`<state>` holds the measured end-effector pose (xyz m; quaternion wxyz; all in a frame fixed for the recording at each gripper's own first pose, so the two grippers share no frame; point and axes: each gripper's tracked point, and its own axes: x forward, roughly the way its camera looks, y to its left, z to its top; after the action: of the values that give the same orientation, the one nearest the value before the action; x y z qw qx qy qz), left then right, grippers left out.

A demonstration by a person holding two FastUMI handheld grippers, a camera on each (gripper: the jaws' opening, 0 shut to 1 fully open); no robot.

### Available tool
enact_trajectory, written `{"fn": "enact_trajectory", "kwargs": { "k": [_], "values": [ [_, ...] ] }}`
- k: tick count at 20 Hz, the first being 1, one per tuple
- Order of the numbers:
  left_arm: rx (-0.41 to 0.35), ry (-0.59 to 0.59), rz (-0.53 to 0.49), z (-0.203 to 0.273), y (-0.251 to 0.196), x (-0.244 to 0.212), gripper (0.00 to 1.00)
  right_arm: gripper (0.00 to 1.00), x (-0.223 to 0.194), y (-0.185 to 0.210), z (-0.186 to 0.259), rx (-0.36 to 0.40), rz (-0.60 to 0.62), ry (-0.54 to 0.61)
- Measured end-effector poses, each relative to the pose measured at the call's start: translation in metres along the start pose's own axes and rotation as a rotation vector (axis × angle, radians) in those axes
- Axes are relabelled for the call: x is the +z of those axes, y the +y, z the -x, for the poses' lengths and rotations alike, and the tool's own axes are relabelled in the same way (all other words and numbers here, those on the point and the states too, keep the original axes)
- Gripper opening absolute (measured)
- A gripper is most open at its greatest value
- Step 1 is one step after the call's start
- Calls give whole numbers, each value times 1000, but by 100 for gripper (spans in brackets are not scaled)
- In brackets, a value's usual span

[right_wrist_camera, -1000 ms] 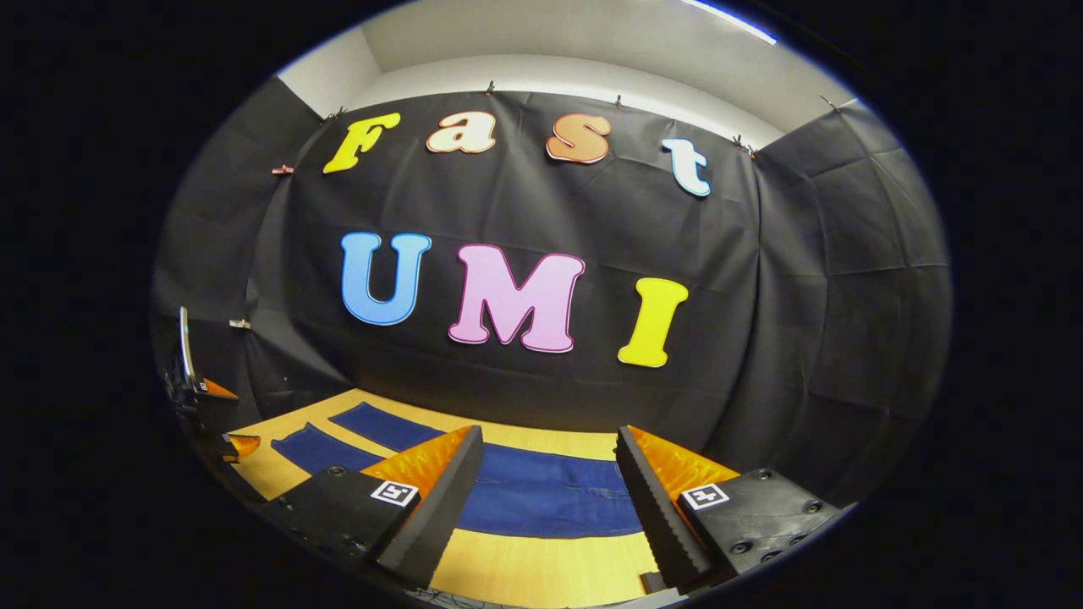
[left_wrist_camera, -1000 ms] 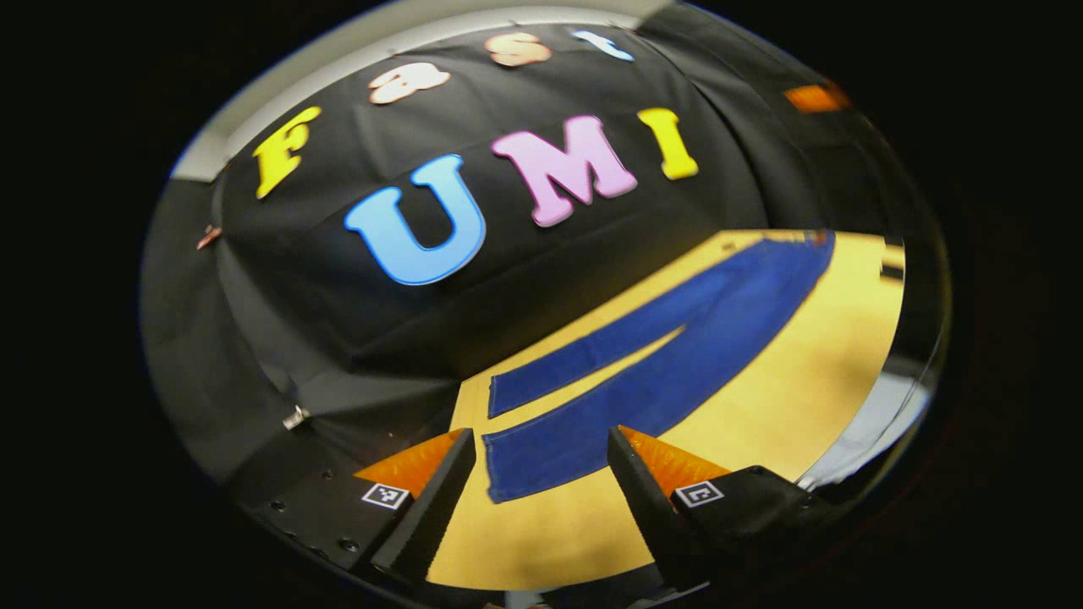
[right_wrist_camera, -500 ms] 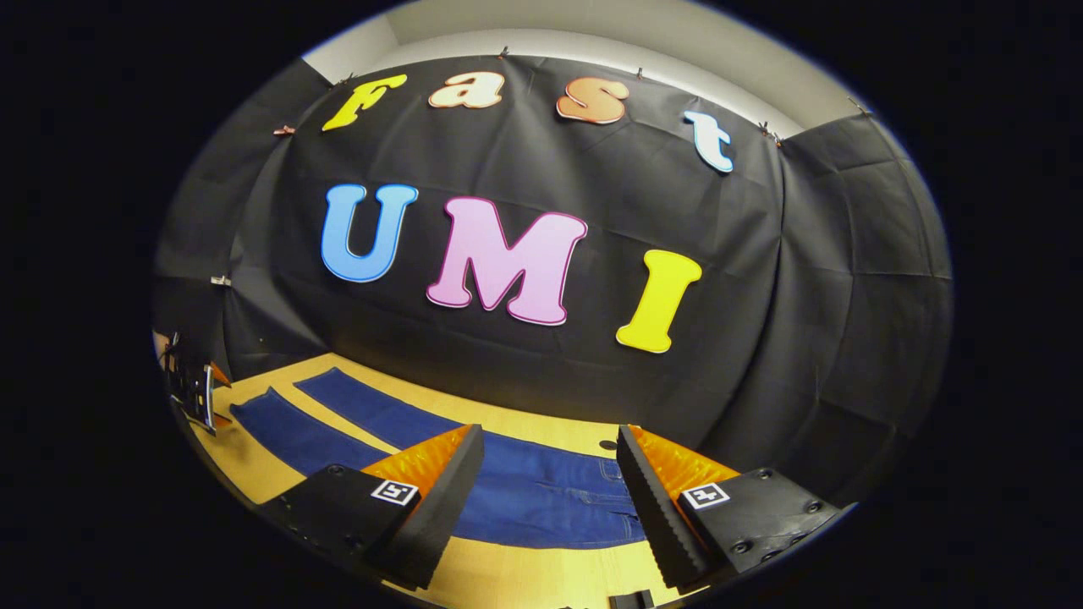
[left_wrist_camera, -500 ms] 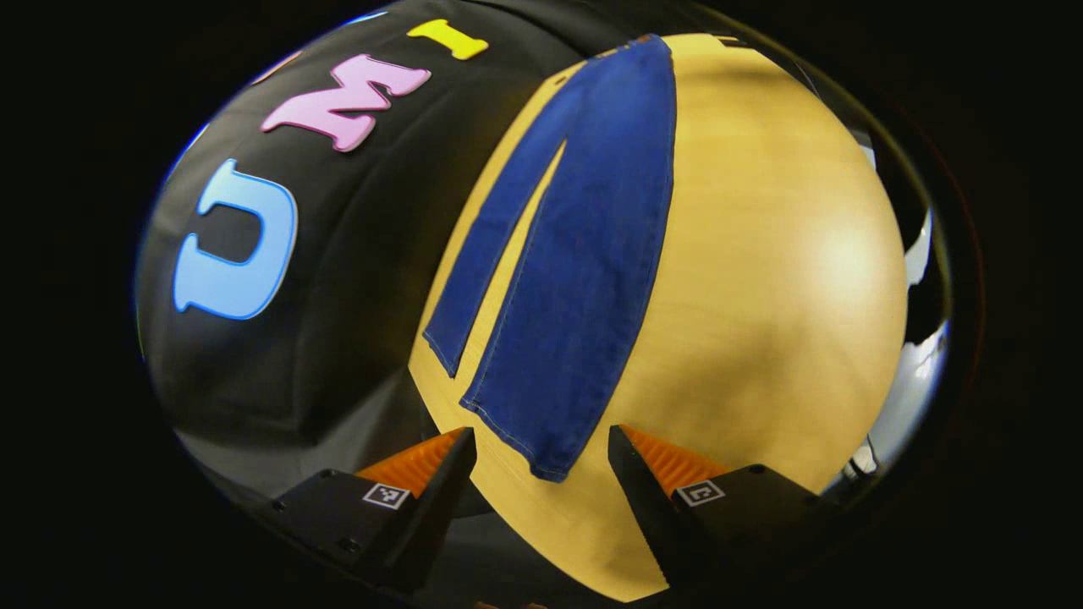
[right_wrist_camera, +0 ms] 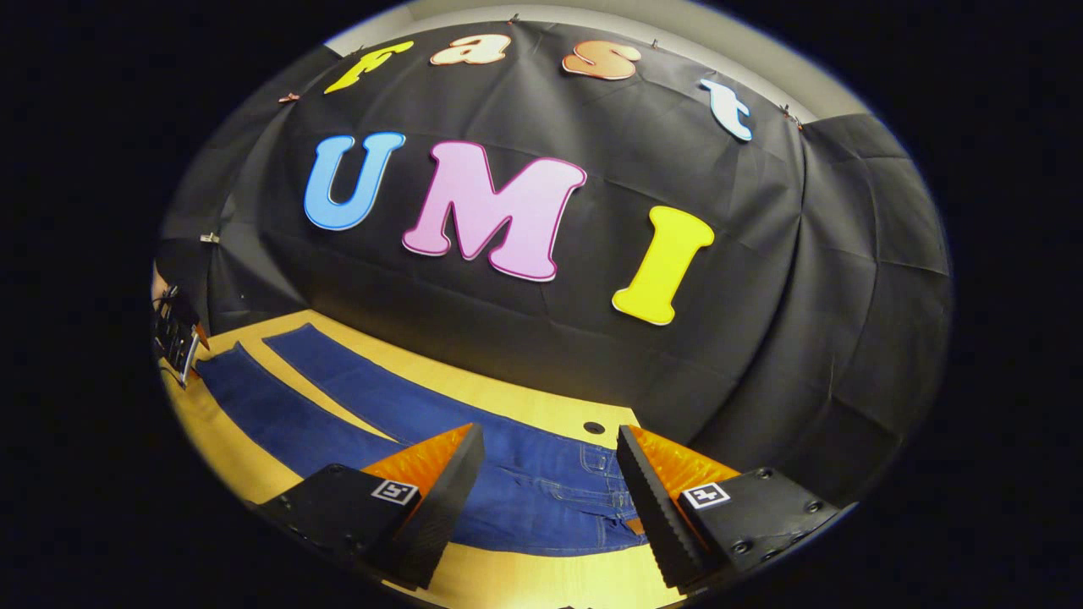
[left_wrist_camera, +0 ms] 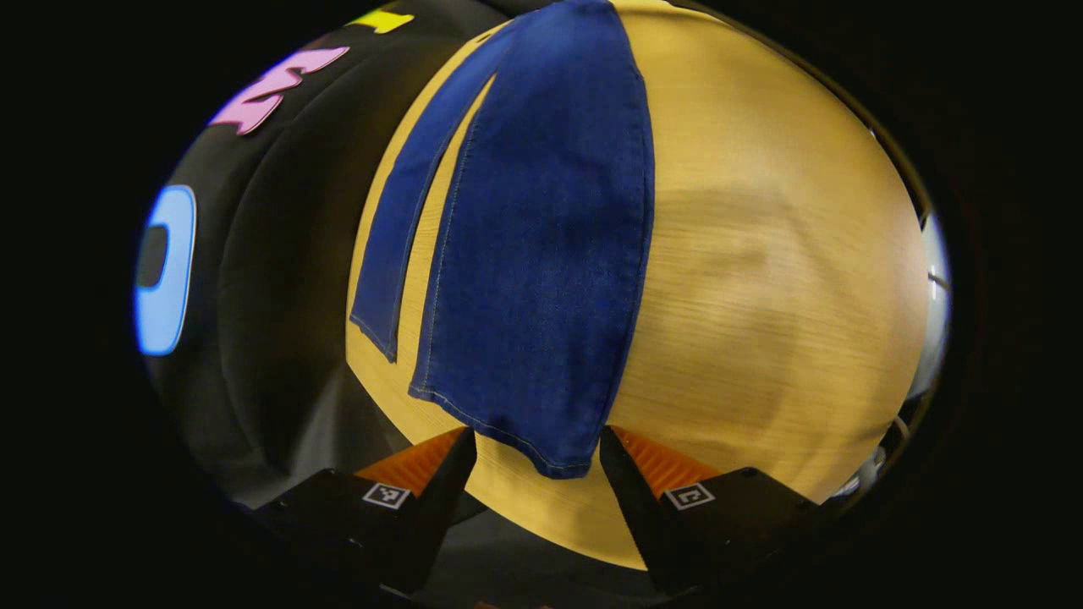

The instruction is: Grasp the waist and the cuffs of the jeans and fold them to make the two legs overlap; first hold the waist and fold one-third of the jeans toward the cuffs, then hold the cuffs and fold the remaining one-third in the same direction to finish folding.

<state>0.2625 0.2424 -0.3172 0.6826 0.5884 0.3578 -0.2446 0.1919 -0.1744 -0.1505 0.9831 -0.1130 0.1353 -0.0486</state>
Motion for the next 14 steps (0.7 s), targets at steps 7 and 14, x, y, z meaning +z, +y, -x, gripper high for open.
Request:
{"fn": "enact_trajectory", "kwargs": {
  "k": [7,14],
  "values": [
    [-56,71,93,-21,2,8,55,97,-35,-47,-44,-45,169,36],
    [-86,81,178,-21,-2,19,7,97,-78,-92,-61,-5,488,61]
  ]
}}
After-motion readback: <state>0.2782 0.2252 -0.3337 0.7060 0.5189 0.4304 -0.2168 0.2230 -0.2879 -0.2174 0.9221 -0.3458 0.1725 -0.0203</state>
